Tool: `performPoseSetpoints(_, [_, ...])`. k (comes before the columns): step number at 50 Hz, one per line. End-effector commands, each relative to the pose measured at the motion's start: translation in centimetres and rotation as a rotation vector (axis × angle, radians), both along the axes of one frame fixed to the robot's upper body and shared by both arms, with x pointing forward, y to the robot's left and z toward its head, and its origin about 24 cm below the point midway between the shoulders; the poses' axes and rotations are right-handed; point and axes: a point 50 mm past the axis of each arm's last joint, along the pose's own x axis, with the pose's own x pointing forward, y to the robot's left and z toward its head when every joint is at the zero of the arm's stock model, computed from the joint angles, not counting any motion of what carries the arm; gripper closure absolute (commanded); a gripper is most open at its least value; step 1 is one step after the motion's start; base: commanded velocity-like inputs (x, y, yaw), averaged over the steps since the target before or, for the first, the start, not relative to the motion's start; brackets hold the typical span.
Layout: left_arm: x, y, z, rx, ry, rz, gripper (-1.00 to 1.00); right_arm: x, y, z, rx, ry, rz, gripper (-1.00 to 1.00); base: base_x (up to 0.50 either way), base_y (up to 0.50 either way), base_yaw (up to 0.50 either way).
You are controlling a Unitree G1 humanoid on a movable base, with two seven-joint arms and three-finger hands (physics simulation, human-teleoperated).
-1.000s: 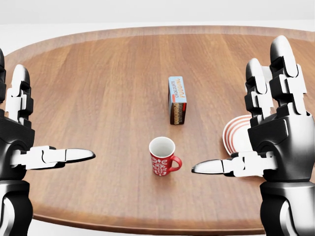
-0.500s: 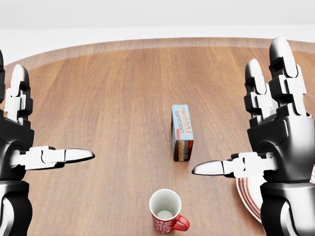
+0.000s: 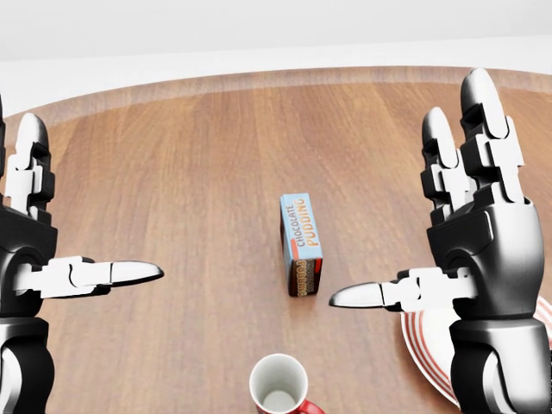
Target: Pick up the red mug and put it on the plate
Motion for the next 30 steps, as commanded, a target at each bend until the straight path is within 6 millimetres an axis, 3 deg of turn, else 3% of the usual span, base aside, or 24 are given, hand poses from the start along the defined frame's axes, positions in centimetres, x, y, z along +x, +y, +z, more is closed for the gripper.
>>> performPoseSetpoints(1, [0.0, 0.1, 0.1, -0.001, -0.002, 0.004, -1.0, -0.7, 1.0, -0.1, -0.07, -0.004, 0.046, -1.0, 0.0, 0.0, 0.0])
performPoseSetpoints(16, [0.1, 0.1, 0.1, 0.001, -0.003, 0.006, -1.0, -4.0, 2.7, -1.9, -0.203, 0.057, 0.17, -1.0, 0.0, 0.0, 0.0])
performPoseSetpoints(30, [0.0, 0.2, 0.1, 0.005, -0.004, 0.008, -1.0, -4.5, 3.3, -2.2, -0.193, 0.068, 0.221, -1.0, 0.0, 0.0, 0.0])
